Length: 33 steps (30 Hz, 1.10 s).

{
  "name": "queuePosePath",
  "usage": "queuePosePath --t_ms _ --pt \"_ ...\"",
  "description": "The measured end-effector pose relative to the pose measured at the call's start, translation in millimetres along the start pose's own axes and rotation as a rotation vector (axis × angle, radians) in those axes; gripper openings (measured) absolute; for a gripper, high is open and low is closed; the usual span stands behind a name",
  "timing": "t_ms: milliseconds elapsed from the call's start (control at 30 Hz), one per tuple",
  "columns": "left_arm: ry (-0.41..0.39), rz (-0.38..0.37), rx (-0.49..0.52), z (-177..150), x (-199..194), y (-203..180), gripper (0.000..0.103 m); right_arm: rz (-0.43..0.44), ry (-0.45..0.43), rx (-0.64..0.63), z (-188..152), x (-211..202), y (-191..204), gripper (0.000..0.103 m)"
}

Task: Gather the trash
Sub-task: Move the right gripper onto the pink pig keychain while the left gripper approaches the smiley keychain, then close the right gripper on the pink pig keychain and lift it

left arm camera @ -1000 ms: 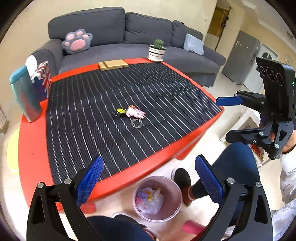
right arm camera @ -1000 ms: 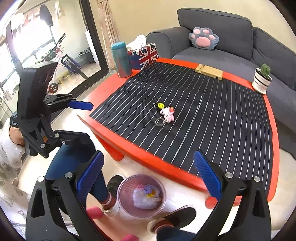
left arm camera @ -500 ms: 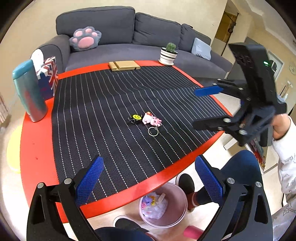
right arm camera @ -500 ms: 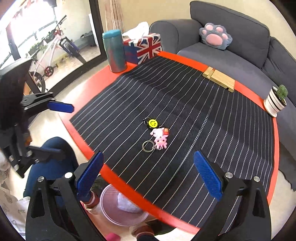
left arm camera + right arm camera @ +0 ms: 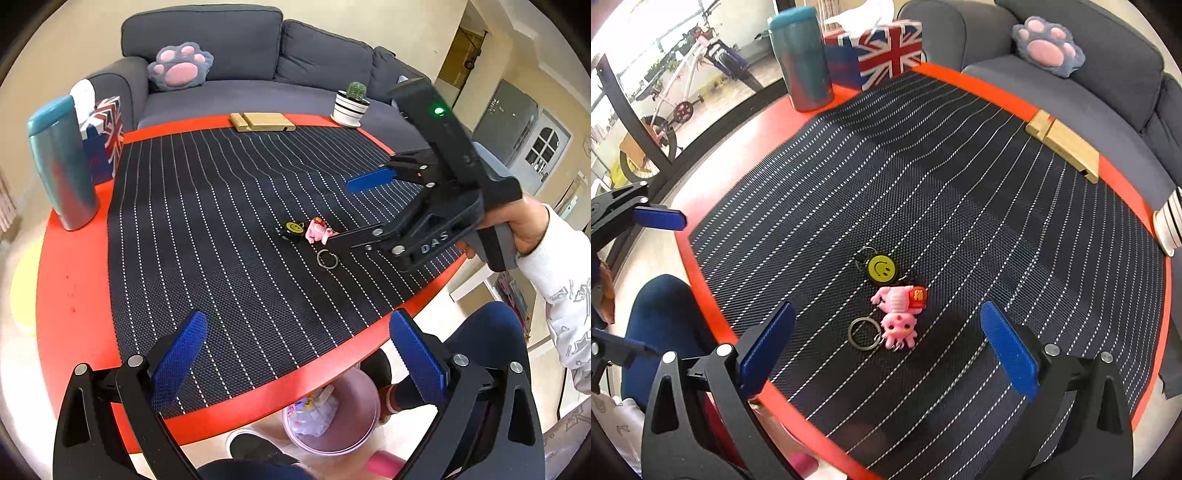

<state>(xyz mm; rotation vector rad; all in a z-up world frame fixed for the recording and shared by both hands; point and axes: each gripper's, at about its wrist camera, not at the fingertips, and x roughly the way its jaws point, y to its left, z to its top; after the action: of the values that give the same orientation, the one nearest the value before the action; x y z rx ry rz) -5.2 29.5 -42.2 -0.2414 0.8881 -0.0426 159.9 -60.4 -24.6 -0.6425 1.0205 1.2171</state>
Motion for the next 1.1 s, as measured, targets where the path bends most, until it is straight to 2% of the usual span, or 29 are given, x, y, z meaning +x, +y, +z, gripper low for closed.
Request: queuePosePath --t_ms 167,500,533,567,633,900,1033,1100 --pt "0.000 -0.003 -0.010 0.1 2.2 3.8 0.095 -0.015 0.054 -0.027 2.7 19.1 -1.3 0.099" --pt "0.007 -0.010 -0.019 -1.4 6.3 6.3 0.095 -0.013 0.072 -0.036 2.8 33.8 -3.6 0.098" --pt "0.008 -0.011 -0.020 -1.2 6.8 6.4 0.095 -0.010 0.069 -0.040 3.1 34.1 -3.3 0.094" --pt "0.008 -0.010 -0.020 -1.3 7.2 6.5 0.095 -0.007 0.069 -0.043 3.7 34.5 -3.4 0.084" --pt "0.008 -0.011 -0.021 -1.3 7.3 6.6 0.095 -0.016 0.078 -0.052 4.3 36.7 -2.7 0.072" --pt "0.009 -0.012 -0.022 -1.1 7.9 7.3 0.095 -0.009 0.089 -0.064 2.6 42.0 -1.0 0.054" --pt "0.009 -0.014 -0.021 -1.9 8.8 6.7 0.095 0.002 0.085 -0.067 1.9 40.5 -0.6 0.039" --pt "0.011 -0.013 -0.019 -2.1 9.8 6.1 0.095 0.005 0.082 -0.063 1.8 39.6 -1.5 0.039"
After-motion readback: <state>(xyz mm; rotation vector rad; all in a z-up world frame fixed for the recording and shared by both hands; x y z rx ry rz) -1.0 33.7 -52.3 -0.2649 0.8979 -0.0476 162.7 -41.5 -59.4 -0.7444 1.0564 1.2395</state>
